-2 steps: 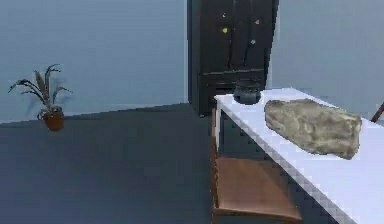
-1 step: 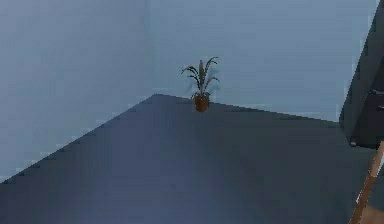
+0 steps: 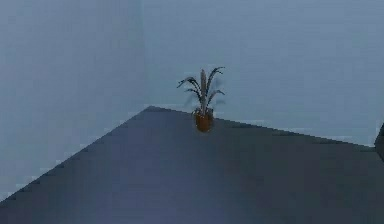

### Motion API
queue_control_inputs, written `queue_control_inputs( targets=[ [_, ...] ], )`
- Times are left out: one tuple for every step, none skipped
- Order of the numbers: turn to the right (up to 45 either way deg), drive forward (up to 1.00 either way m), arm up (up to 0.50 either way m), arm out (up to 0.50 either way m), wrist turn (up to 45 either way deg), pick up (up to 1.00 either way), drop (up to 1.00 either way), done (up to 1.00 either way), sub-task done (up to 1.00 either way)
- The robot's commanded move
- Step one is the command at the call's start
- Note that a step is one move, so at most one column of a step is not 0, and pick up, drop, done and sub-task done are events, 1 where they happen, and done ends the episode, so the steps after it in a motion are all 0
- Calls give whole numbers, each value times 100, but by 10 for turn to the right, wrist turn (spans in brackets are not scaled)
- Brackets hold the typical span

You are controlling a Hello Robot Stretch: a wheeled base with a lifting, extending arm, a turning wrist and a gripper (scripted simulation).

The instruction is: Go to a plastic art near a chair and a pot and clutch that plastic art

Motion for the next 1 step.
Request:
queue_control_inputs(
  targets=[
    [210,0,0,0,0,0,0,0,0]
  ],
)
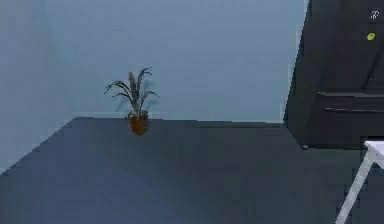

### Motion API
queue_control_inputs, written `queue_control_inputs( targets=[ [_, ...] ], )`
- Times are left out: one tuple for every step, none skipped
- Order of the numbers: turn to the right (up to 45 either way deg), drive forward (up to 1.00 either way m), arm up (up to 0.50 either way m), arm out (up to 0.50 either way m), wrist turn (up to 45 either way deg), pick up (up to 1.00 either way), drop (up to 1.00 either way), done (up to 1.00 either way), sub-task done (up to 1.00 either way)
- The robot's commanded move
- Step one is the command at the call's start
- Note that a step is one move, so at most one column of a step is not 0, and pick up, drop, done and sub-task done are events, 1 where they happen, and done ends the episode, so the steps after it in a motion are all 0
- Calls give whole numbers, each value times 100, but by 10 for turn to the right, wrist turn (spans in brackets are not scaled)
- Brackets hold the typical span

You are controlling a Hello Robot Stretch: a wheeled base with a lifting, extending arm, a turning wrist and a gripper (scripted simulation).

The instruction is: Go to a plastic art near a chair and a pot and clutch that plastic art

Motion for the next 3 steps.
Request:
queue_control_inputs(
  targets=[
    [0,45,0,0,0,0,0,0,0],
    [450,0,0,0,0,0,0,0,0],
    [-360,0,0,0,0,0,0,0,0]
  ],
)
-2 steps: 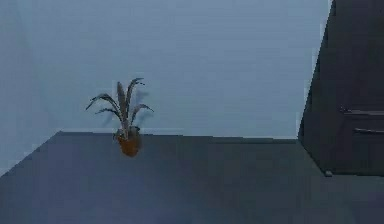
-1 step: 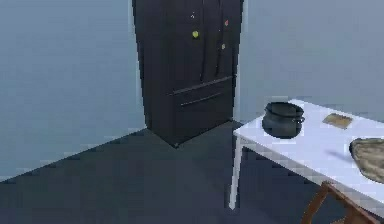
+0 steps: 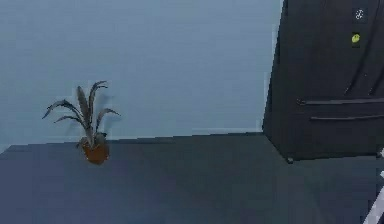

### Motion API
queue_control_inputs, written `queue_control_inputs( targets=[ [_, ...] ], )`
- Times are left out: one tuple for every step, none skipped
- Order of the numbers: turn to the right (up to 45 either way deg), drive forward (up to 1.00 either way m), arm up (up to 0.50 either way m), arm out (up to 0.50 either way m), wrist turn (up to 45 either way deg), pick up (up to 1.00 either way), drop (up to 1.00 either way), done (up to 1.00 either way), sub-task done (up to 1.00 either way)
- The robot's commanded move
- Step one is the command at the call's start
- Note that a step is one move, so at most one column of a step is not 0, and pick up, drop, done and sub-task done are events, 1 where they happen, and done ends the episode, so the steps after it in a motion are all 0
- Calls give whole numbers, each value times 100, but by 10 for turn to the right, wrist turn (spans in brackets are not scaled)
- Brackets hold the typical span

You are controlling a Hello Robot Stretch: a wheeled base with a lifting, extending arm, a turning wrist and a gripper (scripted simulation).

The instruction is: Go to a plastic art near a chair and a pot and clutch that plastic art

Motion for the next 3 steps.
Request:
queue_control_inputs(
  targets=[
    [0,20,0,0,0,0,0,0,0],
    [240,0,0,0,0,0,0,0,0],
    [0,25,0,0,0,0,0,0,0]
  ],
)
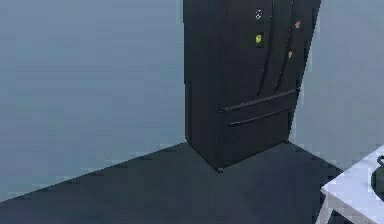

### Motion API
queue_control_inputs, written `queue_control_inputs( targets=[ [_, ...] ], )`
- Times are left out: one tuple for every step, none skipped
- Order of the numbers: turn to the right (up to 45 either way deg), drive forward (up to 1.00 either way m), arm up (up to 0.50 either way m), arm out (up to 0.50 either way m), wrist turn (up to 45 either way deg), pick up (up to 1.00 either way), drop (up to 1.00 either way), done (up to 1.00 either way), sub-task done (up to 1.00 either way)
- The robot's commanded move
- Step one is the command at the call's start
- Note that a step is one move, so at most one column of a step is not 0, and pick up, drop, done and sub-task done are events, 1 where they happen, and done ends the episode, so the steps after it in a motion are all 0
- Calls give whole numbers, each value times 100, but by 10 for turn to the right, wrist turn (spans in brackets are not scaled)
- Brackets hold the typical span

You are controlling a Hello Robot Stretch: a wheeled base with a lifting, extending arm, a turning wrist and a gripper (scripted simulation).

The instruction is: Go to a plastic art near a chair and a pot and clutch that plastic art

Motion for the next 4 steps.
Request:
queue_control_inputs(
  targets=[
    [-60,0,0,0,0,0,0,0,0],
    [450,0,0,0,0,0,0,0,0],
    [450,0,0,0,0,0,0,0,0],
    [450,0,0,0,0,0,0,0,0]
  ],
)
